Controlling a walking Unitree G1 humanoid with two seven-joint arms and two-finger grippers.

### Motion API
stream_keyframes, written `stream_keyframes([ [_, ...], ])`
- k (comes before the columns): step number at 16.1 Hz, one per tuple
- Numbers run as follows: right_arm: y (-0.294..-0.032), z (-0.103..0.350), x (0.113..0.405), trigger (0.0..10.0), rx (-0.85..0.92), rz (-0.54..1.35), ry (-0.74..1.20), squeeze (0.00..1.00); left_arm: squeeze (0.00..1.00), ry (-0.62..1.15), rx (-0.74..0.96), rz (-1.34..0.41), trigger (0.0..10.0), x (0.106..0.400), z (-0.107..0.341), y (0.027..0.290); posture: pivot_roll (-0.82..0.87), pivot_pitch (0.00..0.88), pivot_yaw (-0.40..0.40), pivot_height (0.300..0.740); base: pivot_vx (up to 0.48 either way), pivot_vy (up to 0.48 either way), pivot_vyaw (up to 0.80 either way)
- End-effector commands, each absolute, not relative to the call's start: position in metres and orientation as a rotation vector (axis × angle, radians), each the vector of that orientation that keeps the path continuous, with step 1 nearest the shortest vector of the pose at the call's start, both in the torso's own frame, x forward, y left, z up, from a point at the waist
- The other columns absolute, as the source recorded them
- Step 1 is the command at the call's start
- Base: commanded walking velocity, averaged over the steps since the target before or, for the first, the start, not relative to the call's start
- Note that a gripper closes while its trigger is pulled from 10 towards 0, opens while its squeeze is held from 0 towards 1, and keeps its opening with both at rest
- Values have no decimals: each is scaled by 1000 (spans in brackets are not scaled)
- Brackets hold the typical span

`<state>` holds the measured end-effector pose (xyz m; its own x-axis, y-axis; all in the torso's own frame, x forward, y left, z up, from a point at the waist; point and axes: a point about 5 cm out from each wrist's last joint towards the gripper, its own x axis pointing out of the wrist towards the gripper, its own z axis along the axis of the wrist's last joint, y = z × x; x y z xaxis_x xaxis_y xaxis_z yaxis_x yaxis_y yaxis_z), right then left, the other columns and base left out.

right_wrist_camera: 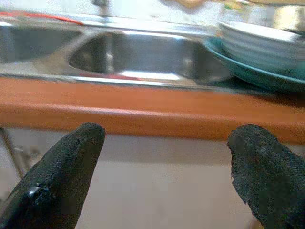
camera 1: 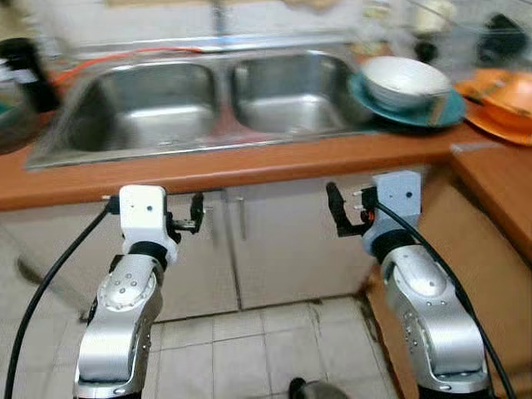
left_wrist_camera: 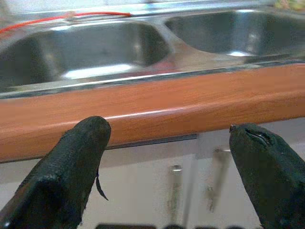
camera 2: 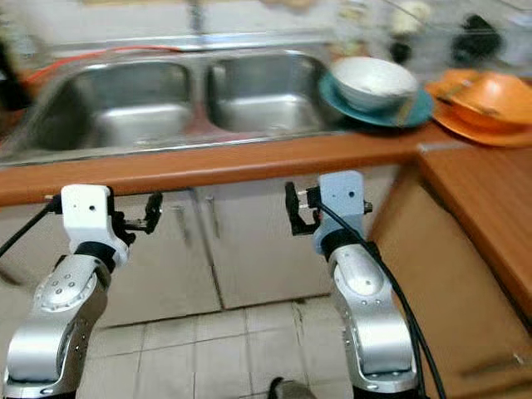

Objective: Kitchen organization

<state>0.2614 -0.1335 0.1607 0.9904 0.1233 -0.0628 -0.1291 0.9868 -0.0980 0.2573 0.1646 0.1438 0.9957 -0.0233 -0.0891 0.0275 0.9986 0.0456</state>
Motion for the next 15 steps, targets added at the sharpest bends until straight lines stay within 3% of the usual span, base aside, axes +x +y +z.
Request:
stream_keyframes([
  [1, -134, 165, 262, 10000, -113, 120, 46, 0, 0, 73, 47, -33, 10000, 259, 149, 163, -111, 0, 60, 740, 0, 0, -781],
  [5, -135, 166, 262, 10000, -139, 111, 38, 0, 0, 45, 82, -80, 10000, 263, 154, 155, -119, 0, 68, 740, 0, 0, -781],
  [9, -125, 175, 262, 10000, -119, 154, -11, 0, 0, -57, 87, 9, 10000, 265, 160, 155, -123, 0, 62, 740, 0, 0, -772],
  [11, -125, 177, 263, 10000, -82, 144, -41, 0, 0, -78, 108, -57, 10000, 262, 166, 149, -114, 0, 51, 740, 0, 0, -766],
  [15, -132, 168, 264, 10000, -50, 130, 43, 0, 0, 14, 52, -84, 10000, 258, 155, 152, -103, 0, 45, 740, 0, 0, -464],
])
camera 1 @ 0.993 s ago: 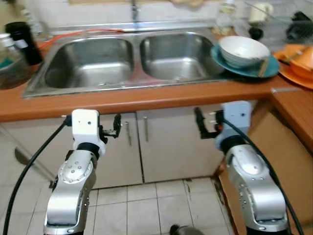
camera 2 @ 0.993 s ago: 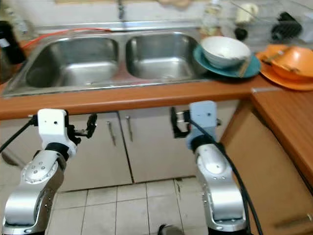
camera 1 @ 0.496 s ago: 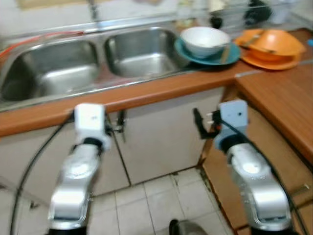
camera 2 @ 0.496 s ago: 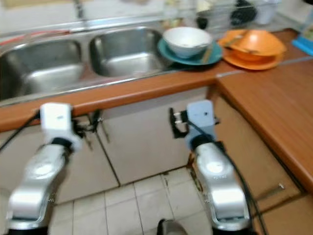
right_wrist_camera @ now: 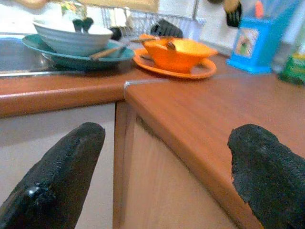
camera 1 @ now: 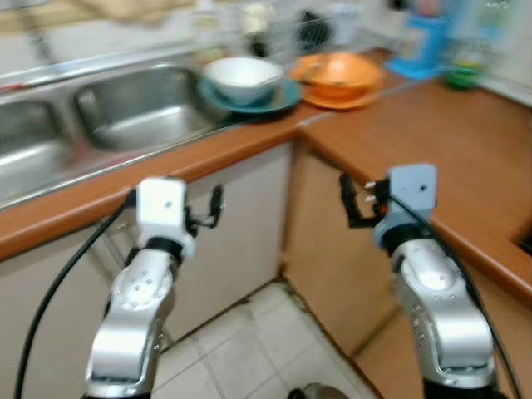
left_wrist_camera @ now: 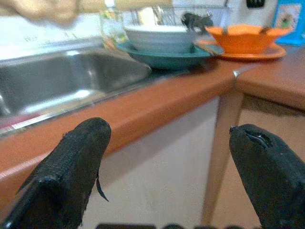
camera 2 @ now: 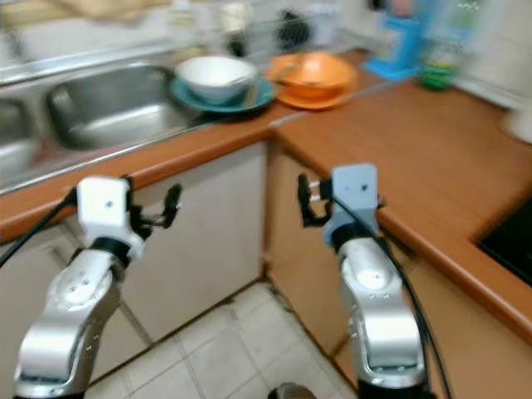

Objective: Kitchen organization

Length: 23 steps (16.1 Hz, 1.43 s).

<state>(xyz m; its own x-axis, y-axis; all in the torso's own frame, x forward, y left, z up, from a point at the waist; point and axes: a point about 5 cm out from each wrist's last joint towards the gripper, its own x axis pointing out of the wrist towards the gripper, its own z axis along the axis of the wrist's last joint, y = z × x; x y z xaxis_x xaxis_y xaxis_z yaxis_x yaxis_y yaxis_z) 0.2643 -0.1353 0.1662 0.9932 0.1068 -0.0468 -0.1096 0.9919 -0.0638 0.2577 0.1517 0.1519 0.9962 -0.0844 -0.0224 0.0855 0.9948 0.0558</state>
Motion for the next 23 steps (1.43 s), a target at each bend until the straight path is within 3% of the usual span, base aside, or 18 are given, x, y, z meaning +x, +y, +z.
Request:
stream_keyframes([
  [1, -133, 167, 264, 10000, -49, 138, 54, 0, 0, 5, 51, -68, 10000, 258, 156, 154, -103, 0, 45, 740, 0, 0, 0],
  [10, -127, 166, 268, 10000, -74, 204, 62, 0, 0, -42, -5, -22, 10000, 260, 166, 167, -75, 0, 31, 740, 0, 0, 0],
  [20, -126, 171, 269, 10000, -92, 225, 43, 0, 0, -16, -11, -32, 10000, 258, 160, 164, -87, 0, 18, 740, 263, 0, 0],
  [23, -116, 173, 266, 10000, -125, 285, 16, 0, 0, -12, -6, -39, 10000, 258, 160, 165, -87, 0, 21, 740, 314, 0, 800],
])
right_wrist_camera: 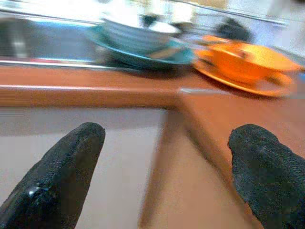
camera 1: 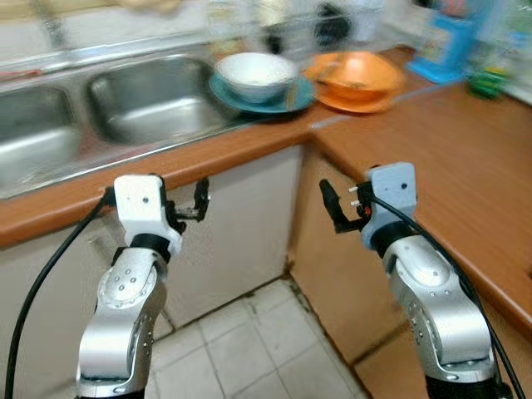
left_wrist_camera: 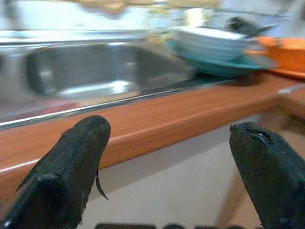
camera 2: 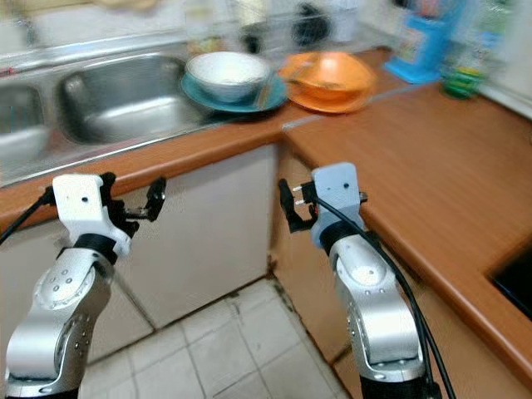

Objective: Kitchen organization

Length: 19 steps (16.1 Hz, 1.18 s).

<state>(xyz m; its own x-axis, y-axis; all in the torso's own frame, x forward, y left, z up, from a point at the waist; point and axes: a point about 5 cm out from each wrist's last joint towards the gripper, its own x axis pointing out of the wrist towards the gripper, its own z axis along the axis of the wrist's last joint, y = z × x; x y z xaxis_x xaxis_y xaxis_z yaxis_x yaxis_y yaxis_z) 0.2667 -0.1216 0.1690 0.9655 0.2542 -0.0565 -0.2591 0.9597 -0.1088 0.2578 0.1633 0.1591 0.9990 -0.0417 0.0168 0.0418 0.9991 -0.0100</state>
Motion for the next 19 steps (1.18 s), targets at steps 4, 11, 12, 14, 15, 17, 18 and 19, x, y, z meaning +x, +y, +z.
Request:
stream_keyframes([
  [4, -115, 174, 267, 10000, -136, 297, 12, 0, 0, -14, -10, -50, 10000, 261, 160, 162, -107, 0, 31, 740, 313, 0, 127],
  [11, -115, 174, 267, 10000, -147, 303, 5, 0, 0, -16, -2, -63, 10000, 263, 160, 162, -95, 0, 30, 740, 311, 0, 0],
  [12, -114, 174, 267, 10000, -147, 305, 4, 0, 0, -17, -1, -62, 10000, 262, 160, 162, -95, 0, 30, 740, 311, 0, 0],
  [14, -109, 177, 267, 10000, -166, 336, -22, 0, 0, -22, 10, -62, 10000, 262, 162, 164, -89, 0, 31, 740, 309, 0, 800],
  [15, -107, 179, 267, 10000, -170, 349, -33, 0, 0, -27, 21, -65, 10000, 262, 164, 165, -90, 0, 35, 740, 311, 0, 800],
  [17, -101, 186, 264, 10000, -122, 366, -77, 0, 0, -41, 50, -92, 10000, 265, 168, 166, -90, 0, 49, 740, 311, 0, 400],
  [18, -101, 190, 263, 10000, -104, 368, -91, 0, 0, -45, 52, -97, 10000, 266, 169, 166, -91, 0, 50, 740, 315, 0, 0],
  [19, -98, 194, 262, 10000, -82, 380, -106, 0, 0, -54, 49, -110, 10000, 268, 173, 165, -97, 0, 56, 740, 311, 0, 0],
])
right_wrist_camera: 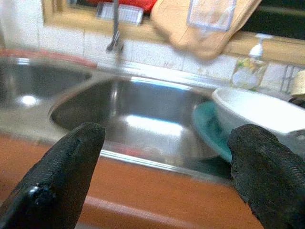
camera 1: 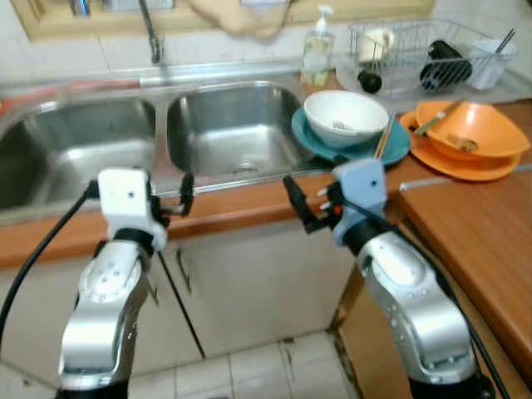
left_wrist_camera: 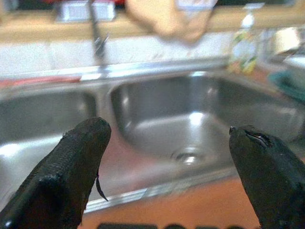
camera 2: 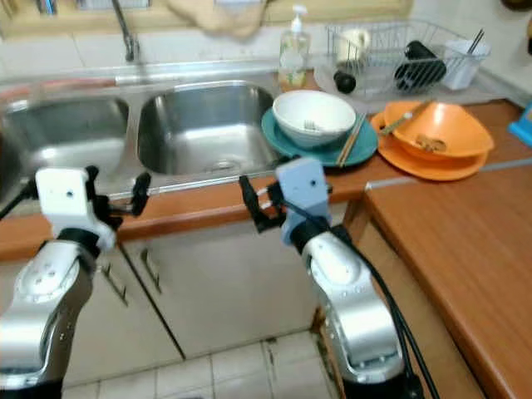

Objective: Kitchen organization

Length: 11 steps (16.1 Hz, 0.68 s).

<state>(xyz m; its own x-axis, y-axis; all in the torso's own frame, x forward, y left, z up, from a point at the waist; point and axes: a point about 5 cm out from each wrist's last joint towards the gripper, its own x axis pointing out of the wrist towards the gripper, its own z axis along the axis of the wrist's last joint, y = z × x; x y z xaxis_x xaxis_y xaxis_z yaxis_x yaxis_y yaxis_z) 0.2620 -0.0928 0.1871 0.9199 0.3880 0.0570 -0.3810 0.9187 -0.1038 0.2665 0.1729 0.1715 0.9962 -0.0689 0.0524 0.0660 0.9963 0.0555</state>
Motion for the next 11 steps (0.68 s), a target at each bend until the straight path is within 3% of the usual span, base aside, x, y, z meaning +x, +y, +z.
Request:
stream_keyframes([
  [1, -98, 195, 261, 10000, -80, 383, -109, 0, 0, -59, 47, -117, 10000, 270, 174, 164, -97, 0, 57, 740, 315, 0, 0],
  [8, -112, 235, 268, 10000, -61, 286, -232, 0, 0, -115, -11, -235, 10000, 280, 197, 154, -90, 0, 59, 740, 312, 0, 0],
  [11, -116, 242, 267, 10000, -40, 277, -233, 0, 0, -104, 7, -257, 10000, 276, 195, 154, -94, 0, 50, 740, 311, 0, -731],
])
